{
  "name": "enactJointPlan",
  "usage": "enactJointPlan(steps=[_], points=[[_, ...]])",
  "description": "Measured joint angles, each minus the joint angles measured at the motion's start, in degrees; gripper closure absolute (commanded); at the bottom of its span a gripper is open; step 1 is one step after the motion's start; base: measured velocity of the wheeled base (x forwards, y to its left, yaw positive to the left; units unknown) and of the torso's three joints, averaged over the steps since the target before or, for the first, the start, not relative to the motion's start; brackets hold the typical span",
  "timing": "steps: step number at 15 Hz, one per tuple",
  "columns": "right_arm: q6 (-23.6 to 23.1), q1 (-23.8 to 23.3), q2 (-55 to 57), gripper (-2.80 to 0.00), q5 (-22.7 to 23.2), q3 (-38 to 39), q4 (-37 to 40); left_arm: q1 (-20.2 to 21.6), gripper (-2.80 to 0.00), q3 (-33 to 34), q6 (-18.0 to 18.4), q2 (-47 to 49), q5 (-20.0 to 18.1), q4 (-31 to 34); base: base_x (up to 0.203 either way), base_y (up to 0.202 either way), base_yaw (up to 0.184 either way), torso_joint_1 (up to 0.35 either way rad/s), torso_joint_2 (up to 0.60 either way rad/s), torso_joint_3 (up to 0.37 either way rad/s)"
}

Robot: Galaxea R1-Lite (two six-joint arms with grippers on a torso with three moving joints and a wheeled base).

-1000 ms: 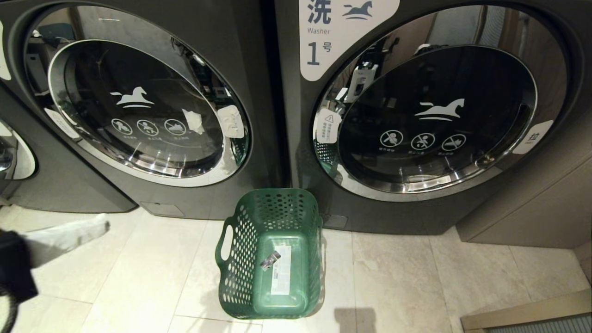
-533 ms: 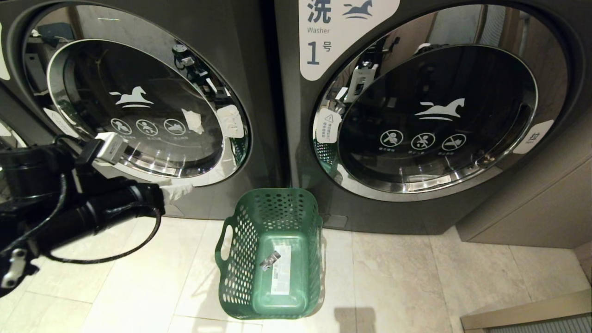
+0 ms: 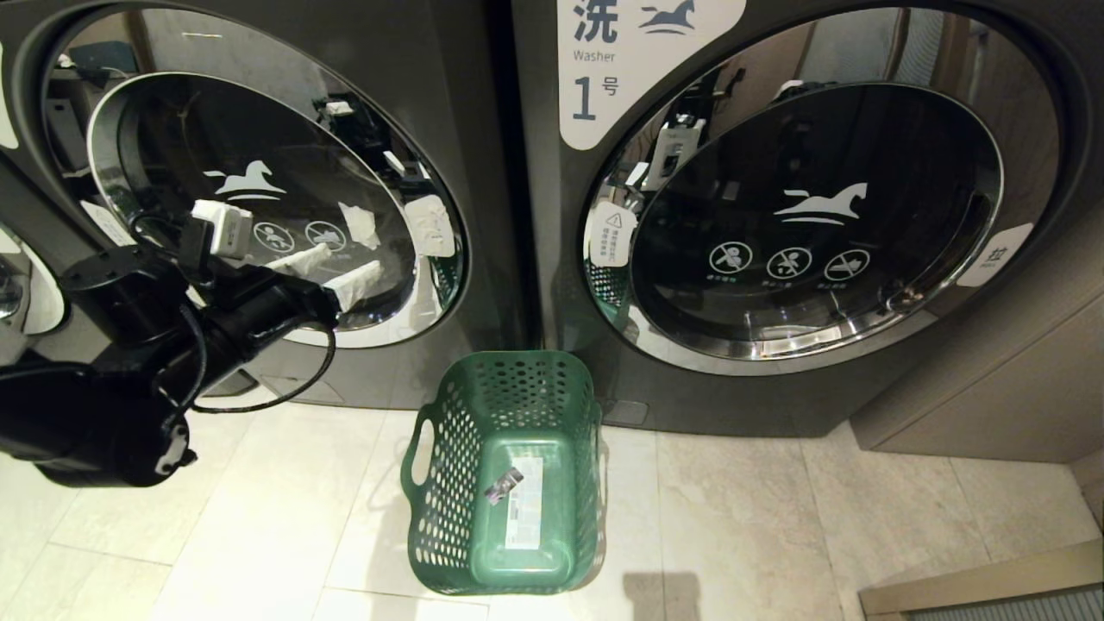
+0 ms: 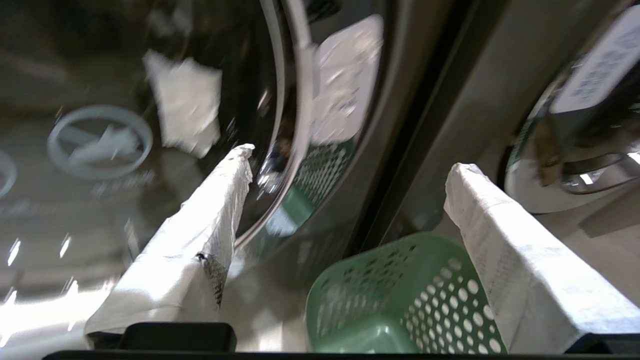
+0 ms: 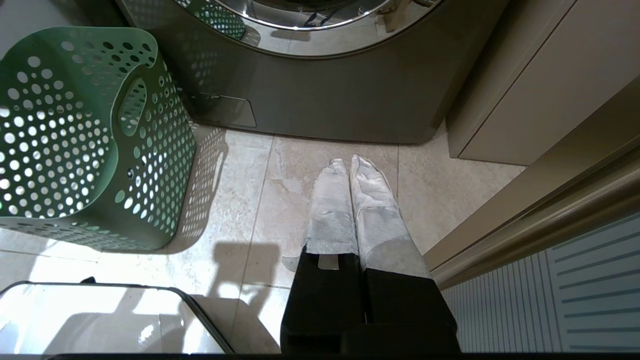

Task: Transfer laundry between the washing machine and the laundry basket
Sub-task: Open the lid of the washing machine

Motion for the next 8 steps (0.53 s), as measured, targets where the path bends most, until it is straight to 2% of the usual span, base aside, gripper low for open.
enactJointPlan(steps=[2, 4, 8], points=[[0.0, 0.0, 0.0, 0.00, 0.0, 0.0, 0.0, 0.0, -2.80, -0.6, -0.1, 2.4, -5.6, -7.0, 0.000, 0.000, 0.000, 0.000, 0.00, 0.000], [0.0, 0.0, 0.0, 0.00, 0.0, 0.0, 0.0, 0.3, -2.80, -1.5, -0.1, 4.9, -10.6, -11.0, 0.000, 0.000, 0.000, 0.000, 0.00, 0.000], [0.0, 0.0, 0.0, 0.00, 0.0, 0.0, 0.0, 2.1, -2.80, -5.3, 1.3, 10.4, -12.2, -11.6, 0.000, 0.000, 0.000, 0.000, 0.00, 0.000]])
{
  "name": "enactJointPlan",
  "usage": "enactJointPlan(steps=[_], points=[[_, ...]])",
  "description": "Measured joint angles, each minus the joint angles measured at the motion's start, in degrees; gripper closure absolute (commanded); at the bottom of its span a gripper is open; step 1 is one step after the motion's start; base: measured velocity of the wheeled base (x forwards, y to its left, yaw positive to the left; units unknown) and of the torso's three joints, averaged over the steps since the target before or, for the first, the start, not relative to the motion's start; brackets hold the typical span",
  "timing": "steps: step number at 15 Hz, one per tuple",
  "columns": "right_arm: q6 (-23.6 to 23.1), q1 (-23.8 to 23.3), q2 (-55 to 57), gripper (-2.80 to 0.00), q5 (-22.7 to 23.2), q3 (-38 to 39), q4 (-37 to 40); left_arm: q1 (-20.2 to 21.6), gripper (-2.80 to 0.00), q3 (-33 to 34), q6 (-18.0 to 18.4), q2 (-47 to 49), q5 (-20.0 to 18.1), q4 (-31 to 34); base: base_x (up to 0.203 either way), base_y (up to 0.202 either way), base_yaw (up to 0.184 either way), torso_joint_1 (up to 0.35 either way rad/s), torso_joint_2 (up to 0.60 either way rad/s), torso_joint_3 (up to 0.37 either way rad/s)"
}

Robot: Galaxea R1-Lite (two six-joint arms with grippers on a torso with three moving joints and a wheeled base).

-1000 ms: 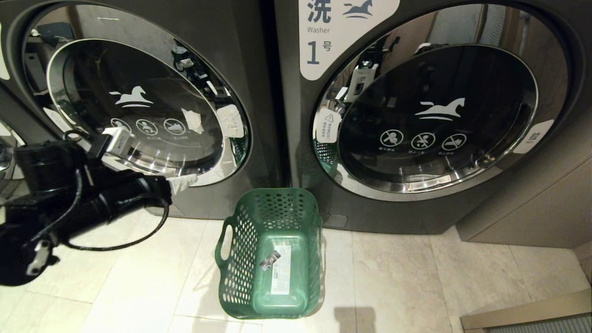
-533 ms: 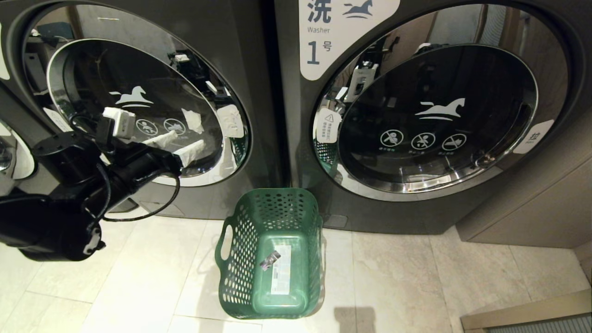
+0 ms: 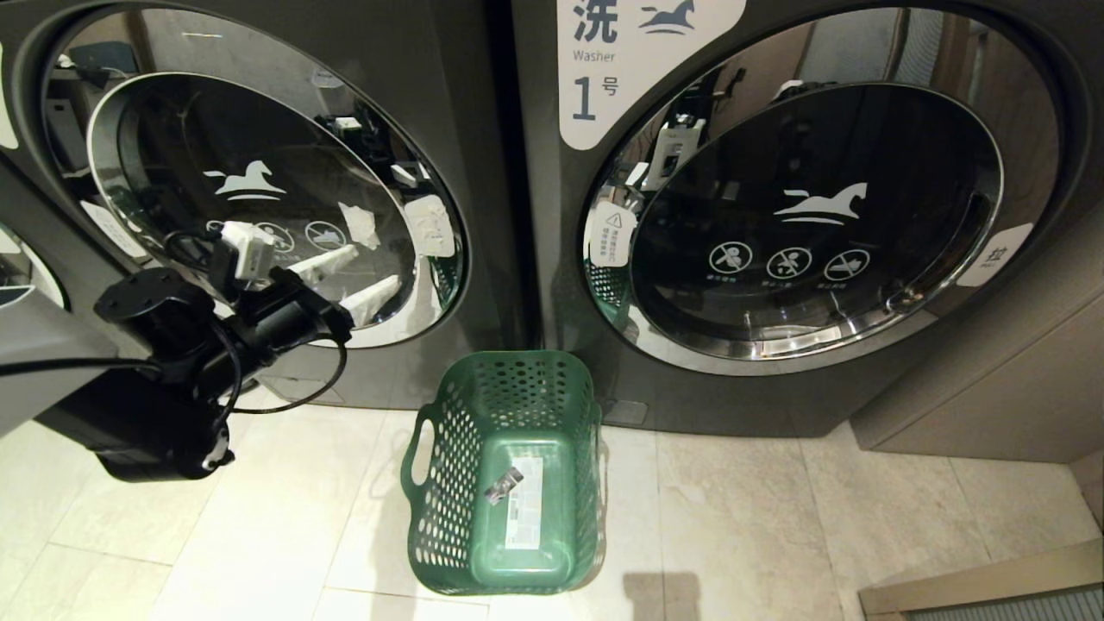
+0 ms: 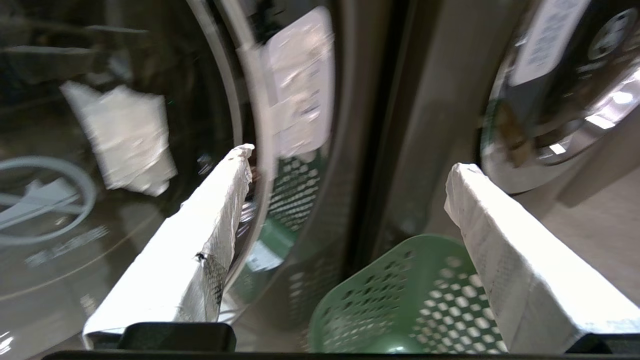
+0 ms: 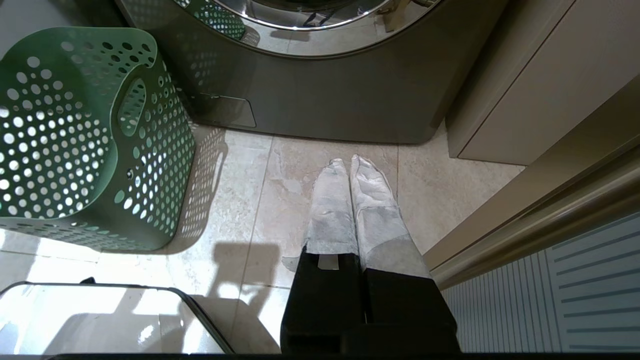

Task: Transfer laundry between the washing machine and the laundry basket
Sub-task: Open the lid of the washing machine

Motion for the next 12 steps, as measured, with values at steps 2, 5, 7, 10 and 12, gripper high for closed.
enactJointPlan(steps=[2, 5, 7, 10, 12], points=[[0.0, 0.0, 0.0, 0.00, 0.0, 0.0, 0.0, 1.1, -2.80, -2.3, 0.4, 2.1, 0.0, 0.0, 0.000, 0.000, 0.000, 0.000, 0.00, 0.000], [0.0, 0.0, 0.0, 0.00, 0.0, 0.0, 0.0, 1.4, -2.80, -5.2, 0.0, 3.7, 0.0, 0.0, 0.000, 0.000, 0.000, 0.000, 0.00, 0.000], [0.0, 0.0, 0.0, 0.00, 0.0, 0.0, 0.0, 1.5, -2.80, -5.7, -0.1, 4.3, 0.0, 0.0, 0.000, 0.000, 0.000, 0.000, 0.00, 0.000], [0.0, 0.0, 0.0, 0.00, 0.0, 0.0, 0.0, 1.2, -2.80, -8.3, 0.0, 5.3, 0.0, 0.0, 0.000, 0.000, 0.000, 0.000, 0.00, 0.000], [0.0, 0.0, 0.0, 0.00, 0.0, 0.0, 0.0, 0.4, -2.80, -11.0, -0.3, 6.0, 0.0, 0.0, 0.000, 0.000, 0.000, 0.000, 0.00, 0.000]])
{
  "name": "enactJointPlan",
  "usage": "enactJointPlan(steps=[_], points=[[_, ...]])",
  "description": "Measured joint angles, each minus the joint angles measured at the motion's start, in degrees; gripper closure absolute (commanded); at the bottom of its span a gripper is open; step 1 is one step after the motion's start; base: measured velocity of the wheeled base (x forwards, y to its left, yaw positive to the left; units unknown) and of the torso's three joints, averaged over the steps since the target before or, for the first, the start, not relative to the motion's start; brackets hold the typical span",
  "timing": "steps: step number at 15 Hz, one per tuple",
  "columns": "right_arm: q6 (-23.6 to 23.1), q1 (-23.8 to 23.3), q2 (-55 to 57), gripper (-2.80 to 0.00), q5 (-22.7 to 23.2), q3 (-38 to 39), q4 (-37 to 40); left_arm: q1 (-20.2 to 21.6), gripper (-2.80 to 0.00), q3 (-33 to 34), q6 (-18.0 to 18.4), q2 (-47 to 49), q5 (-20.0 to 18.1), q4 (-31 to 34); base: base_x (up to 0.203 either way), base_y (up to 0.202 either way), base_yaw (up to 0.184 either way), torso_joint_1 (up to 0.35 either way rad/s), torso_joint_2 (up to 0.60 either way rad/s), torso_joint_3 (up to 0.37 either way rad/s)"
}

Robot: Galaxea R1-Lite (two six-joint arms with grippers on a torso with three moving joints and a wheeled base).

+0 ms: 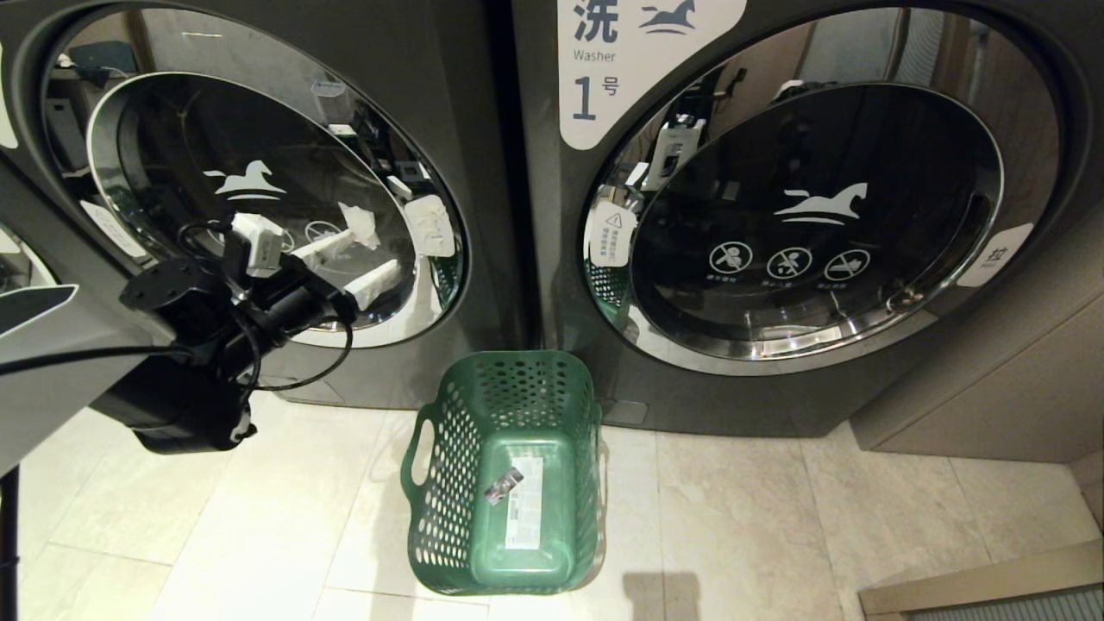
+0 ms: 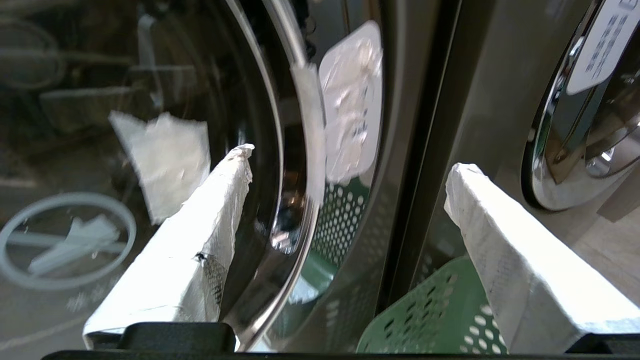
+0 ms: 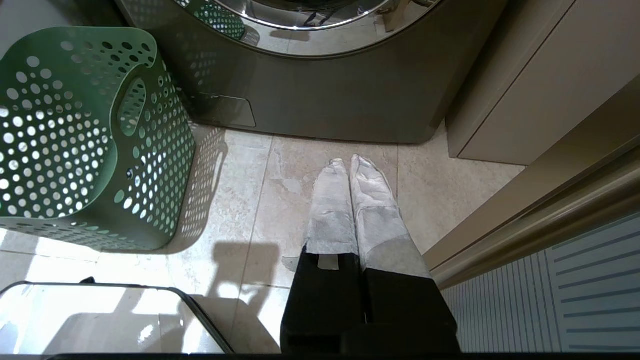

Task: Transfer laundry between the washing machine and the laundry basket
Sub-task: Open the lid of the washing machine

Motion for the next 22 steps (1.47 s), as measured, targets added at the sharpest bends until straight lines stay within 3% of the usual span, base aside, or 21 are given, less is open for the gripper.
enactJointPlan(steps=[7, 15, 22], points=[[0.0, 0.0, 0.0, 0.00, 0.0, 0.0, 0.0, -3.1, -2.80, -2.6, -0.2, 1.1, 1.0, 0.0, 0.000, 0.000, 0.000, 0.000, 0.00, 0.000], [0.0, 0.0, 0.0, 0.00, 0.0, 0.0, 0.0, -5.9, -2.80, -6.6, 0.2, 3.0, 6.5, 2.8, 0.000, 0.000, 0.000, 0.000, 0.00, 0.000], [0.0, 0.0, 0.0, 0.00, 0.0, 0.0, 0.0, -6.7, -2.80, -9.9, 0.6, 4.8, 6.9, 4.9, 0.000, 0.000, 0.000, 0.000, 0.00, 0.000]])
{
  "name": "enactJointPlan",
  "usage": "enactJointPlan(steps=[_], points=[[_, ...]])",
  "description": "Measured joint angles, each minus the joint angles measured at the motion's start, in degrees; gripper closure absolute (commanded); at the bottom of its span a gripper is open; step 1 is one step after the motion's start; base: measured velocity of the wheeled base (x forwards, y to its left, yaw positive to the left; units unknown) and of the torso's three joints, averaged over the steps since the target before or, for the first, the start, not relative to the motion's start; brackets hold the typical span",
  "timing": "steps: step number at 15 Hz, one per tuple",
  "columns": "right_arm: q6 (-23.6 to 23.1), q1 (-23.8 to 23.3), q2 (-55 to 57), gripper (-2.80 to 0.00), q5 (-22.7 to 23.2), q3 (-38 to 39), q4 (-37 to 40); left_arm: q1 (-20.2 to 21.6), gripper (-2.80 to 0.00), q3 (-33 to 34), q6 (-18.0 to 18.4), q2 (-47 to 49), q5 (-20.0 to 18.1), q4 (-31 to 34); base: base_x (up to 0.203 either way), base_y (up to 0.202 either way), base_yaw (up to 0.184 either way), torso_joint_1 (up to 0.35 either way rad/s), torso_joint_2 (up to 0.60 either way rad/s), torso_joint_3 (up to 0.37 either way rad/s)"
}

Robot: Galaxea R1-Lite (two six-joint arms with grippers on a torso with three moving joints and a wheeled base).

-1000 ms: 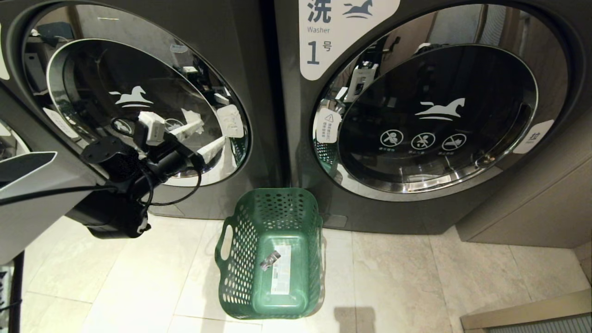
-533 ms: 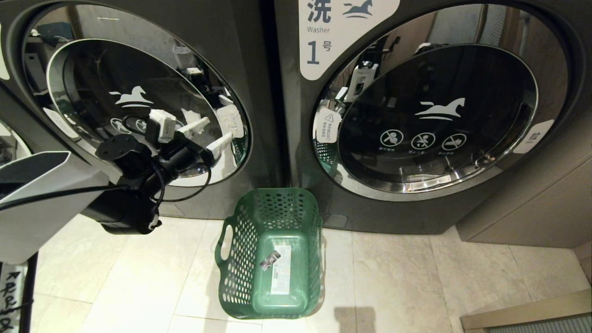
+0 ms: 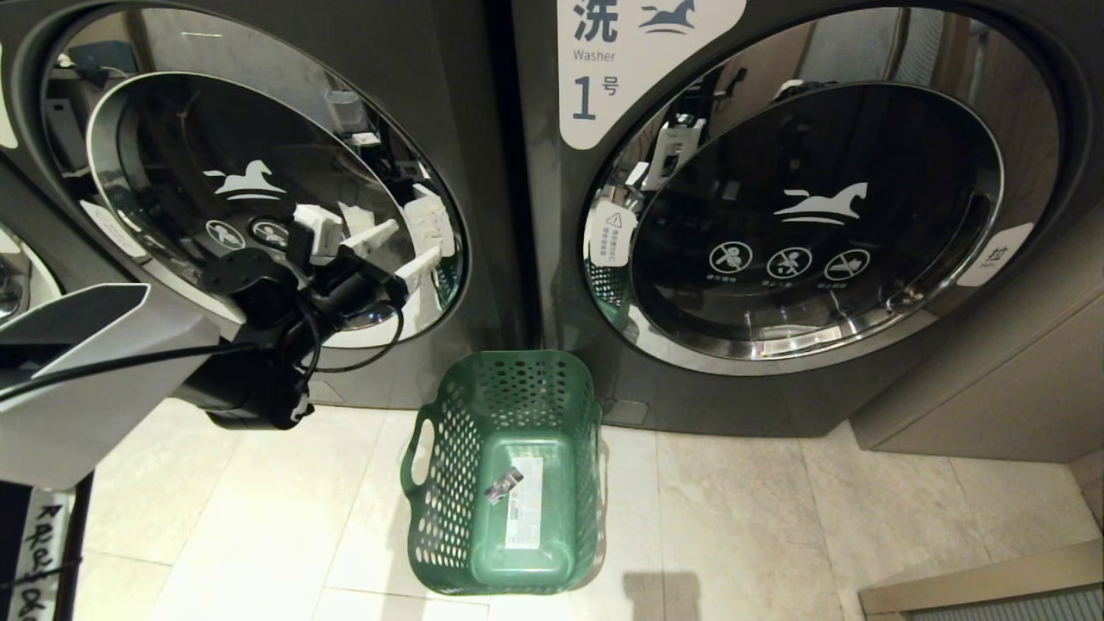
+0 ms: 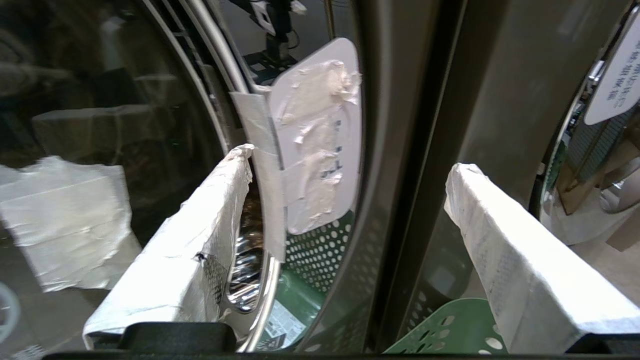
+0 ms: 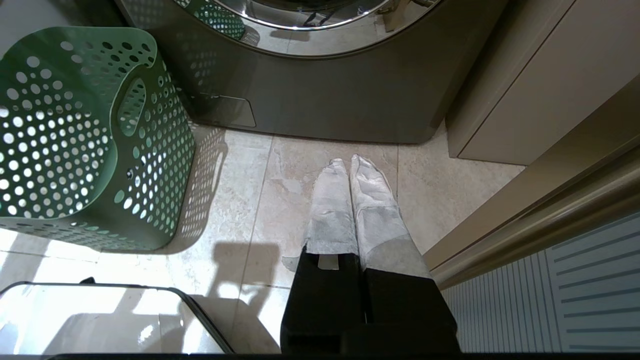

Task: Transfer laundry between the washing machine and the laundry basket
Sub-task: Open the lid of the washing machine

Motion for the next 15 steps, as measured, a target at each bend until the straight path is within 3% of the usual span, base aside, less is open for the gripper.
enactJointPlan(steps=[15], points=[[0.0, 0.0, 0.0, 0.00, 0.0, 0.0, 0.0, 0.4, -2.80, -14.3, -0.4, 6.0, -0.7, 8.2, 0.000, 0.000, 0.000, 0.000, 0.00, 0.000]])
